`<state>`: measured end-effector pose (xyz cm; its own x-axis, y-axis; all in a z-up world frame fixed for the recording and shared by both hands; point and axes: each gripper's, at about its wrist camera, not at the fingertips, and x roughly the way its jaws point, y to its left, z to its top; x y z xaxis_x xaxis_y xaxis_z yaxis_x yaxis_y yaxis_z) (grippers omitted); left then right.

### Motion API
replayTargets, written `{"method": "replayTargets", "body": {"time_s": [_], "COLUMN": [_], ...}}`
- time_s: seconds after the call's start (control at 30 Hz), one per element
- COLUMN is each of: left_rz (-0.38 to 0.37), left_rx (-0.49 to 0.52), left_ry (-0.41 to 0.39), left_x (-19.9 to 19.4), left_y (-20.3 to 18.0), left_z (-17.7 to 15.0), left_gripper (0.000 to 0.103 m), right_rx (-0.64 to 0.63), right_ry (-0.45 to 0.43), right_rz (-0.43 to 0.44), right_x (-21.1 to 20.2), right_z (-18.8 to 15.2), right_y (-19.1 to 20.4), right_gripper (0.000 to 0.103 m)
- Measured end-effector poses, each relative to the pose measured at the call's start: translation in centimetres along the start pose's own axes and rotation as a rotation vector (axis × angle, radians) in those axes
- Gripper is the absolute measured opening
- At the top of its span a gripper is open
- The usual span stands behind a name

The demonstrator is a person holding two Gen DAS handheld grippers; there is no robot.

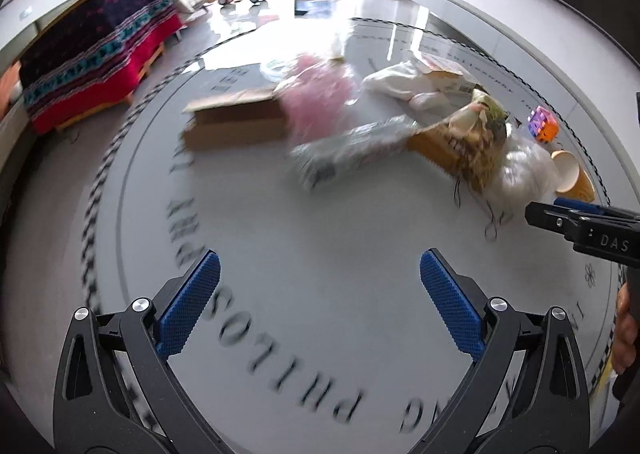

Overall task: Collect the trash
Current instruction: 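Grasp the silver wrapper with the left tool while the right tool grasps the white plastic bag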

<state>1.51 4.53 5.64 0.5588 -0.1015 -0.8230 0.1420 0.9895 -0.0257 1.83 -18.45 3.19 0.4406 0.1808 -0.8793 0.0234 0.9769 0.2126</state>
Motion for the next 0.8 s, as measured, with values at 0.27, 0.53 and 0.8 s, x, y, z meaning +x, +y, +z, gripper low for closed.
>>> {"method": "replayTargets", "body": {"time_s": [0.27,0.53,0.8], "left_rz": [-0.017,-0.027,0.087], "left_rx": [0.107,0.164,0.235], "left_ry": [-0.006,0.085,0.121], "left_x": [3.4,7.8,7.7], "left_y": [-2.3,-3.2,-4.0], "left_z": [4.7,7.3,6.2], "left_gripper": [0.097,0.097,0.061], "right_rx": [0.127,0.048,0.023], "right_ry": [-0.005,-0.032,-0.038], "right_rz": [-0.001,0.052,0.072], "right_x": [3.3,1.4,-0.3], "right_z": [2.9,2.1,0.9], "right_y": [-2.3,-2.4,-2.6], "right_gripper": [0.050,0.018,0.018]}}
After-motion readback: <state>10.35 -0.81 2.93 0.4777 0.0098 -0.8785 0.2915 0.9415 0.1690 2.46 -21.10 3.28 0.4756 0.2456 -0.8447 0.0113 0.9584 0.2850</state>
